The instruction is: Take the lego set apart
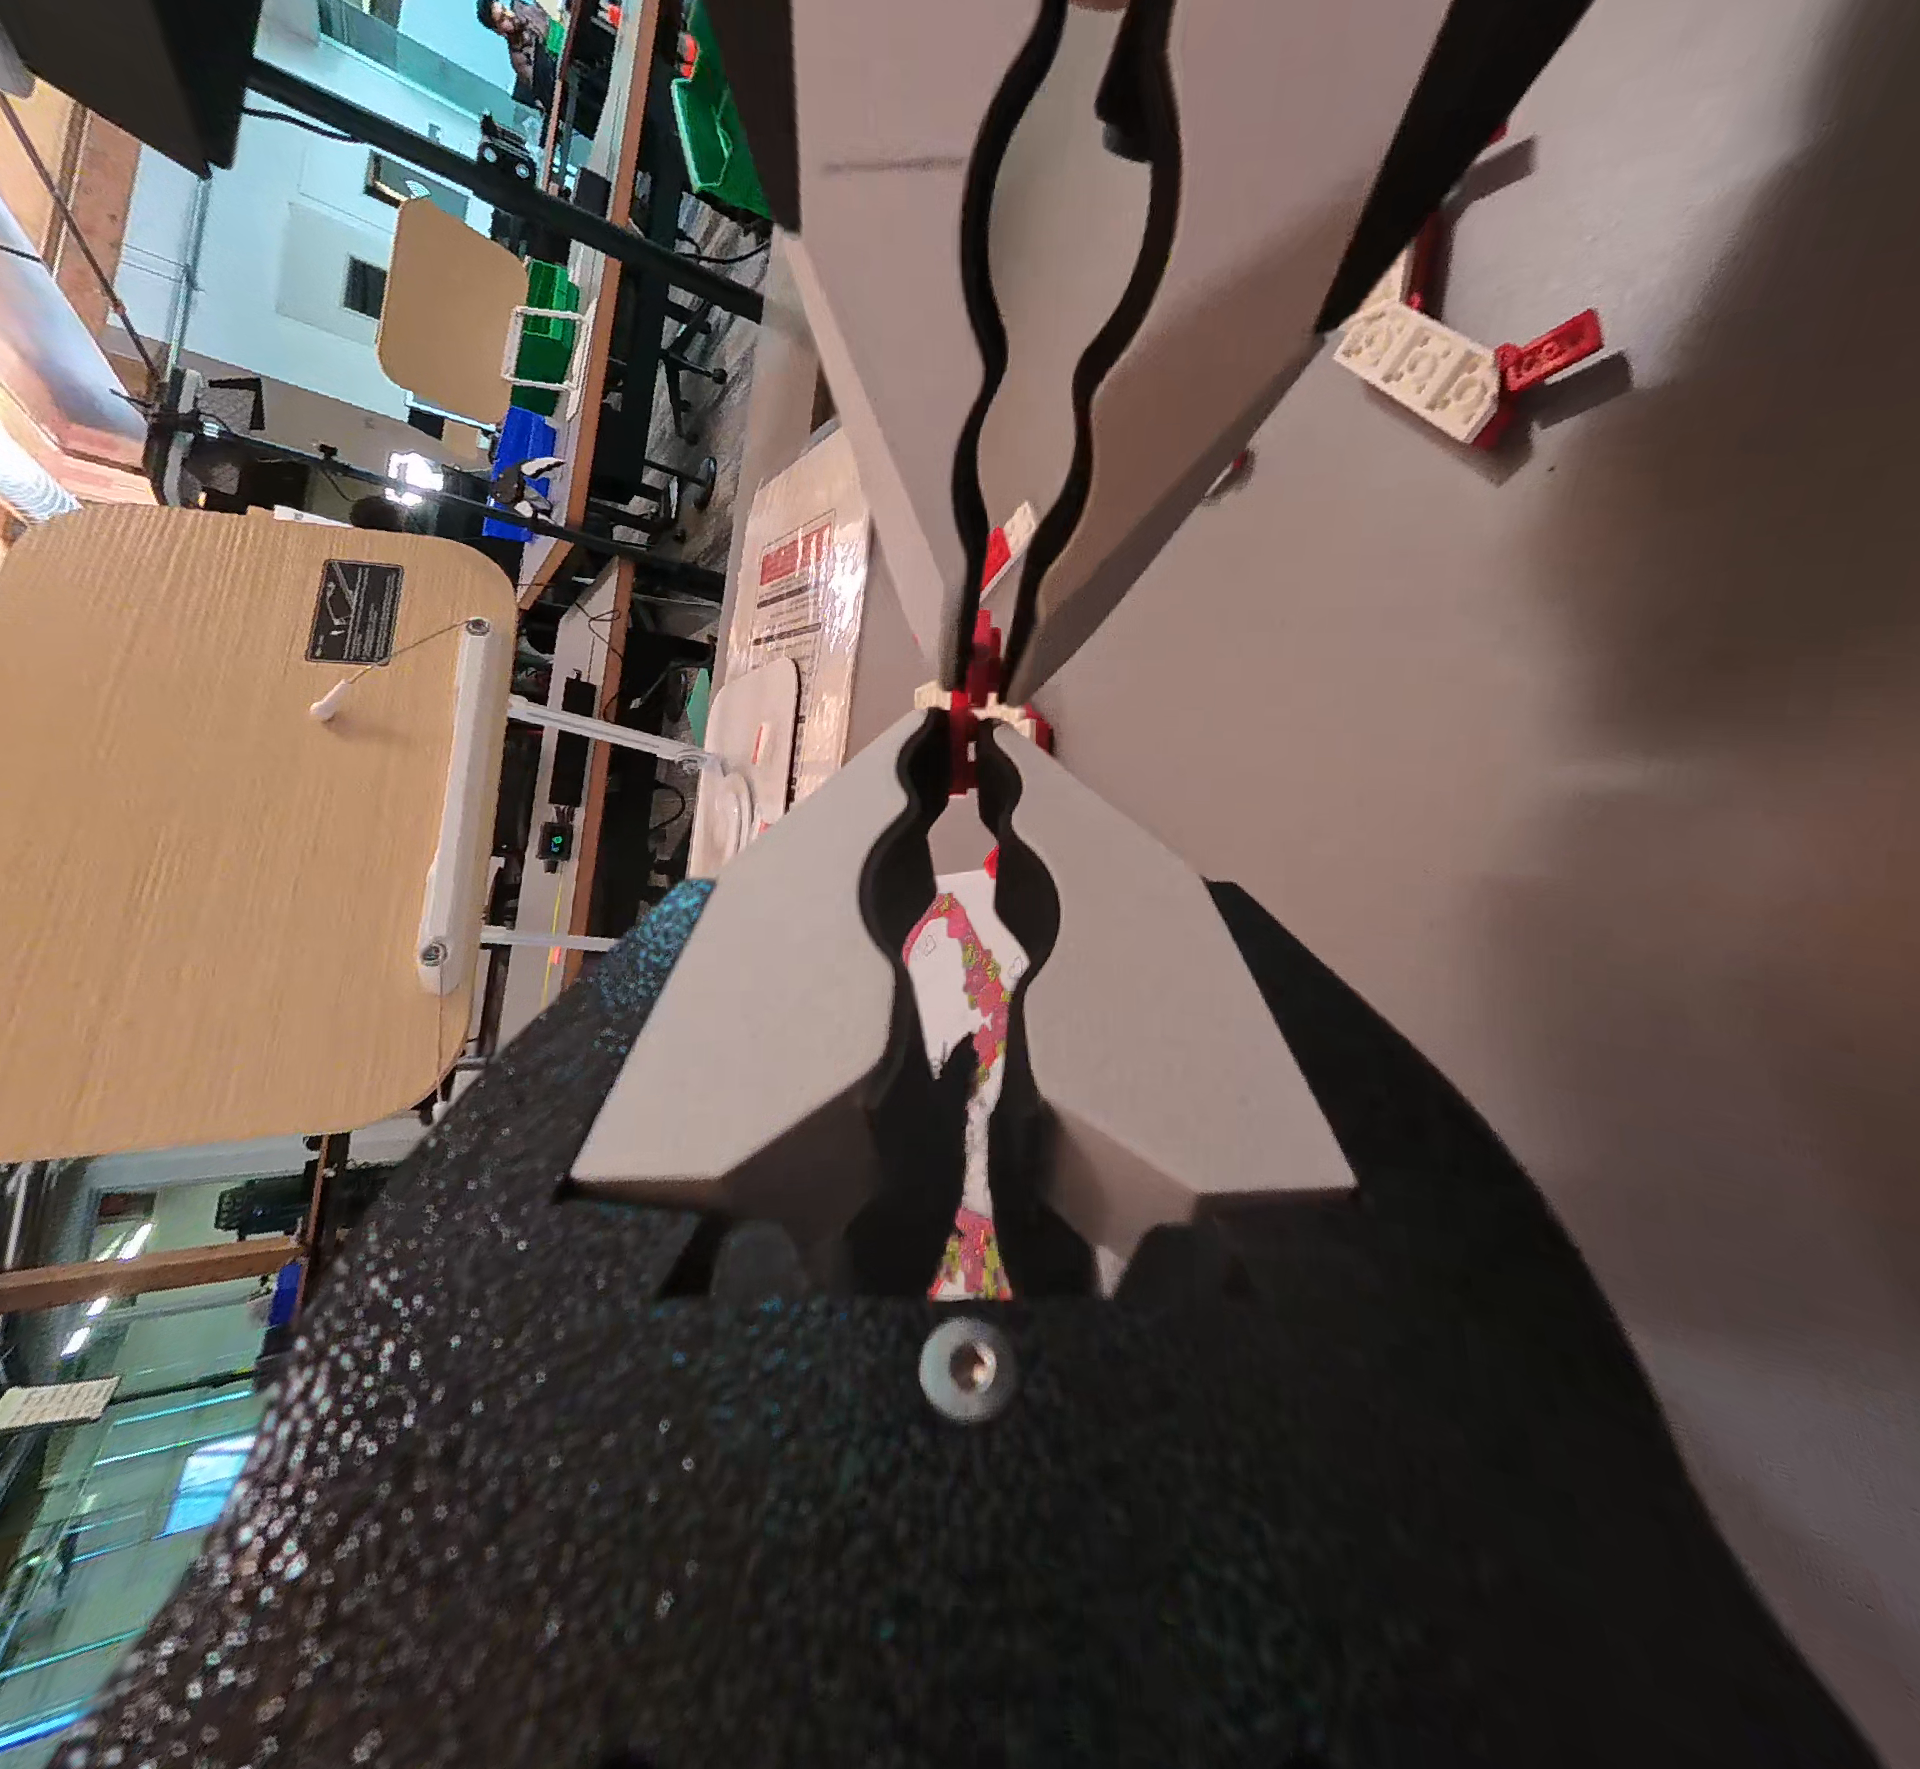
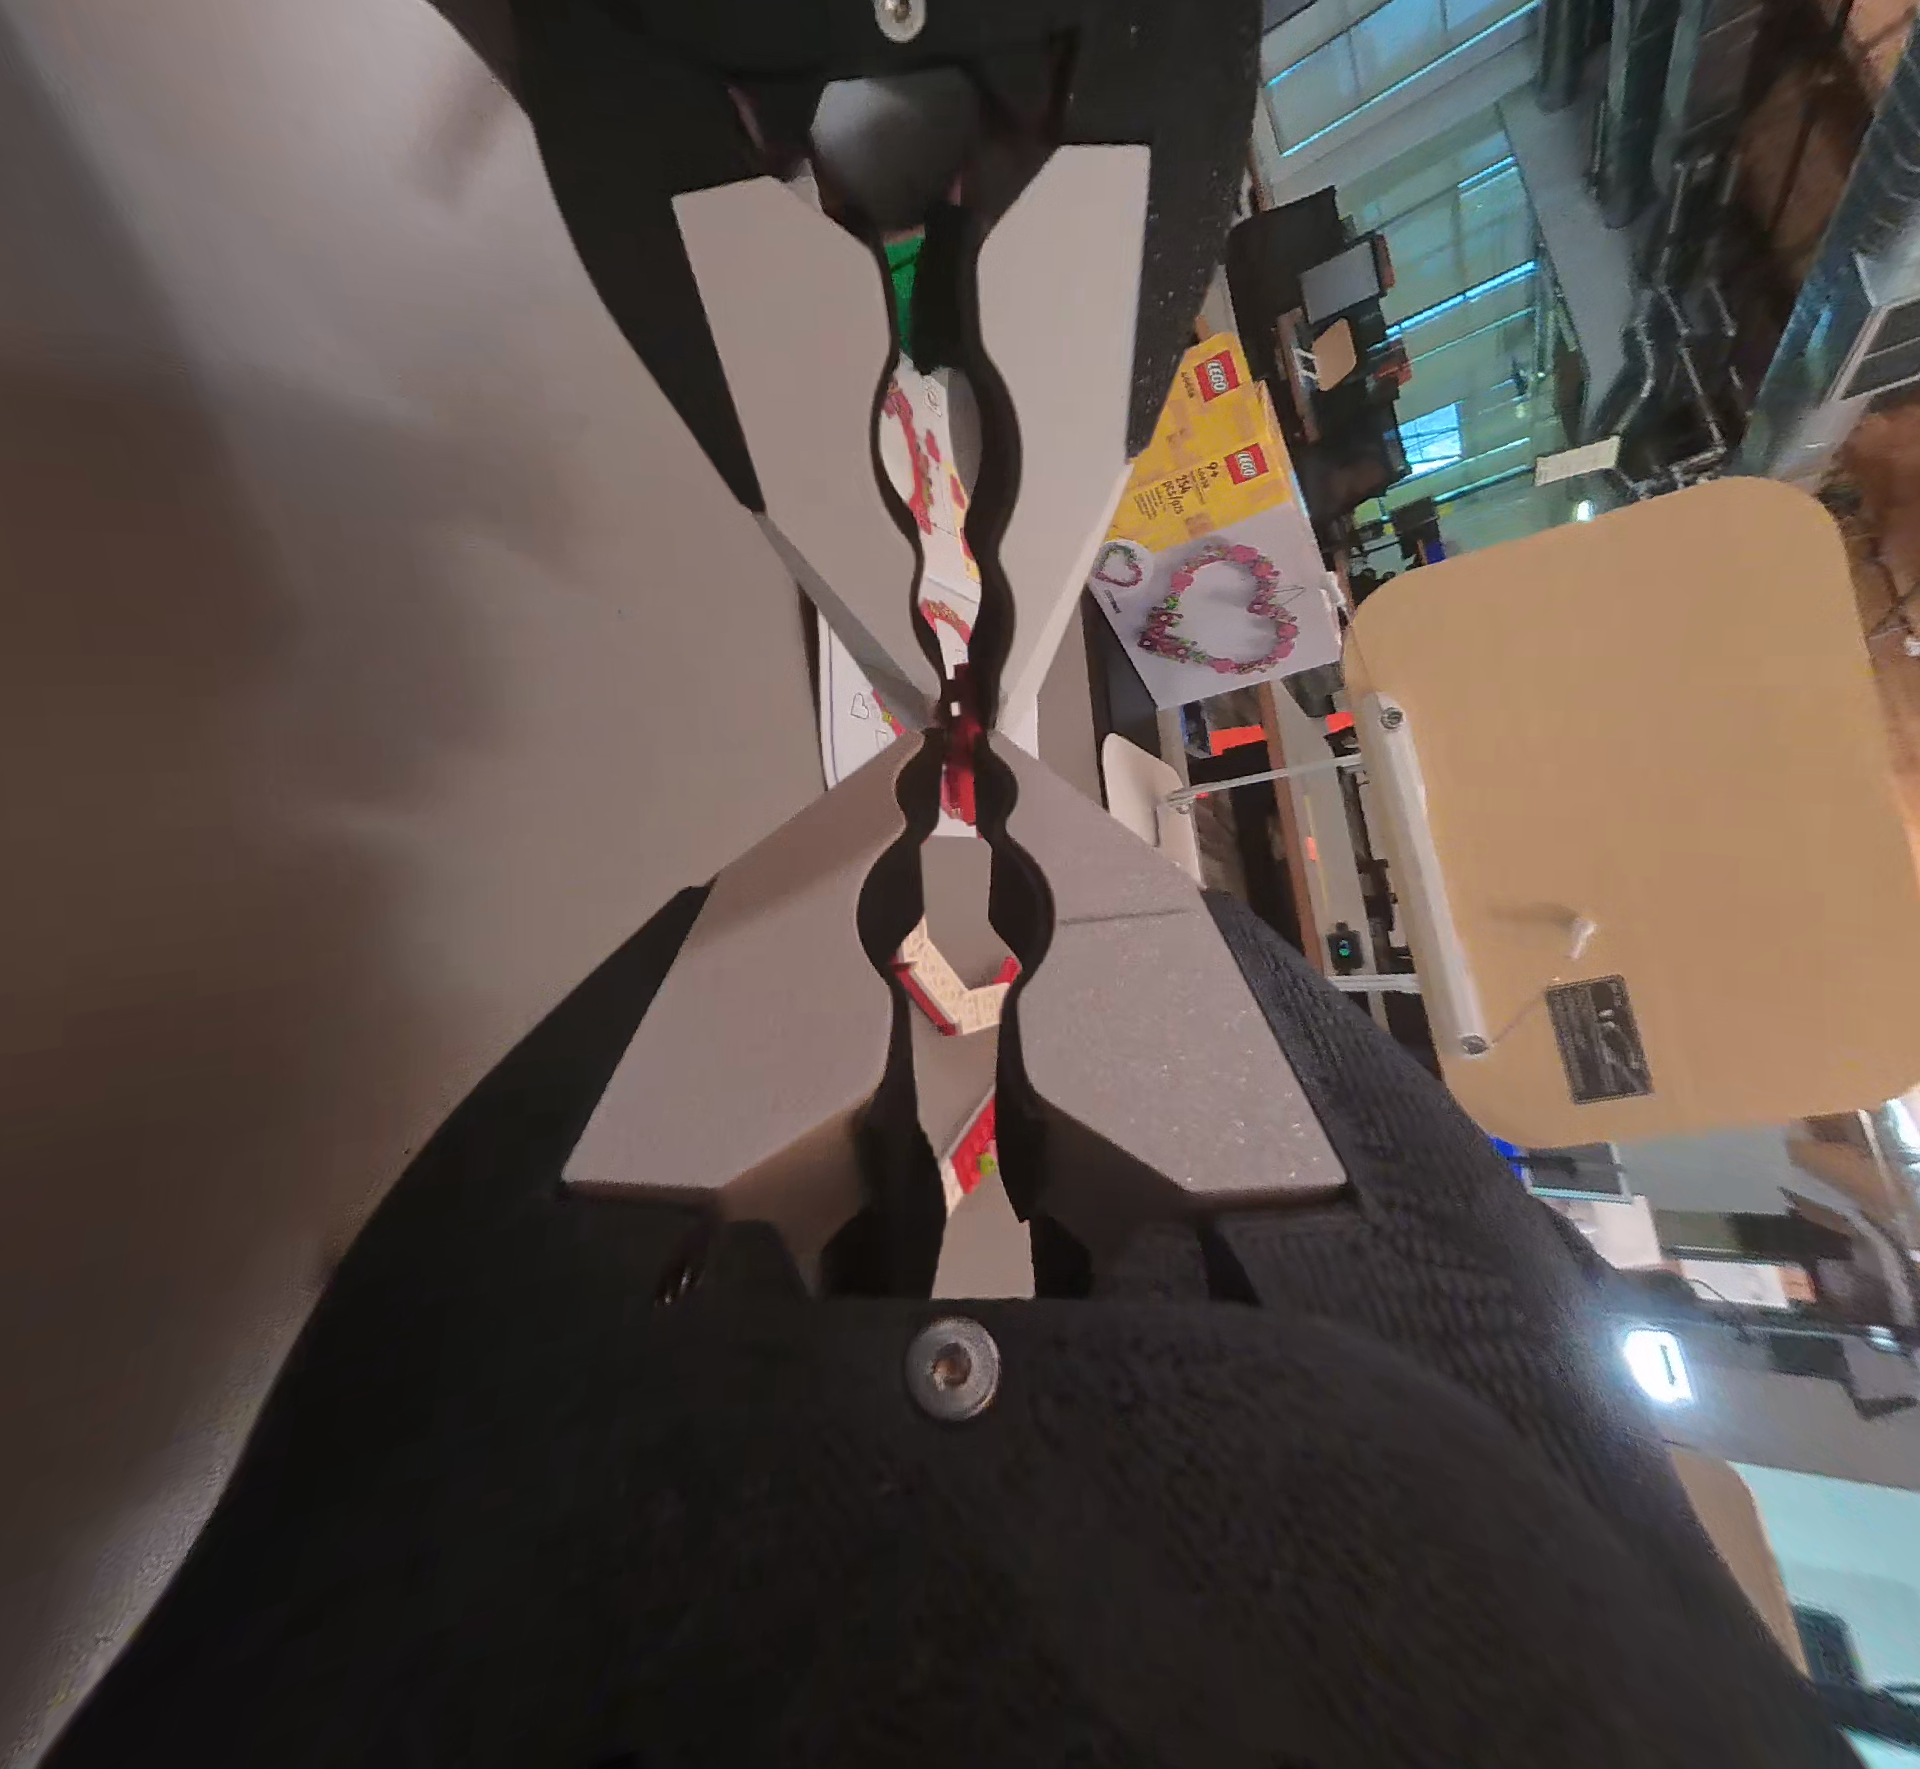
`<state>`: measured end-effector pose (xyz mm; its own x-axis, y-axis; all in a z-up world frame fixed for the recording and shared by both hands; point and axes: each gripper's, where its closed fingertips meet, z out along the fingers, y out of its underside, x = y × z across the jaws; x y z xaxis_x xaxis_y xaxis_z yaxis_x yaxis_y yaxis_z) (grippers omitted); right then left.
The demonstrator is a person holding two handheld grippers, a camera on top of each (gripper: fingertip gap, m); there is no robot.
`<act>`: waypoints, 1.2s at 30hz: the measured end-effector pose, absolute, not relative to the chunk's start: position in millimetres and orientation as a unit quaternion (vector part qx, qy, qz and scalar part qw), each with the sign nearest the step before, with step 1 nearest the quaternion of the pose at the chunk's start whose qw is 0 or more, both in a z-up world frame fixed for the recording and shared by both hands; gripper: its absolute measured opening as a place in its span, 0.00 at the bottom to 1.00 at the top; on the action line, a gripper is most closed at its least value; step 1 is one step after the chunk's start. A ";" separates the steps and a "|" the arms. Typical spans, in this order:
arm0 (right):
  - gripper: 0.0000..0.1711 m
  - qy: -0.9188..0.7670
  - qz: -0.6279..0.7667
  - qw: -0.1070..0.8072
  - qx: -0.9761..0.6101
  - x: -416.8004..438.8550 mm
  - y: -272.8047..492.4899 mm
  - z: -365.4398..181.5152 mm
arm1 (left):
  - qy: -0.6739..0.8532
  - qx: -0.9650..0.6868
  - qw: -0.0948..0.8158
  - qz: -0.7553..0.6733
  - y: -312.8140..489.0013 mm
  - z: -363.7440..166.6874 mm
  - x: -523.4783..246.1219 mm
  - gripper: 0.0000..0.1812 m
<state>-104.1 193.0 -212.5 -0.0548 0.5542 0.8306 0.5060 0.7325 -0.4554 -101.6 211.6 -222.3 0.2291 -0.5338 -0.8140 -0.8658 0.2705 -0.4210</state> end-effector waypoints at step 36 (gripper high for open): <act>0.02 -0.604 0.503 0.284 -0.549 -389.1 198.0 -204.8 | -0.069 -0.626 0.759 0.163 172.3 -74.1 -416.7 0.45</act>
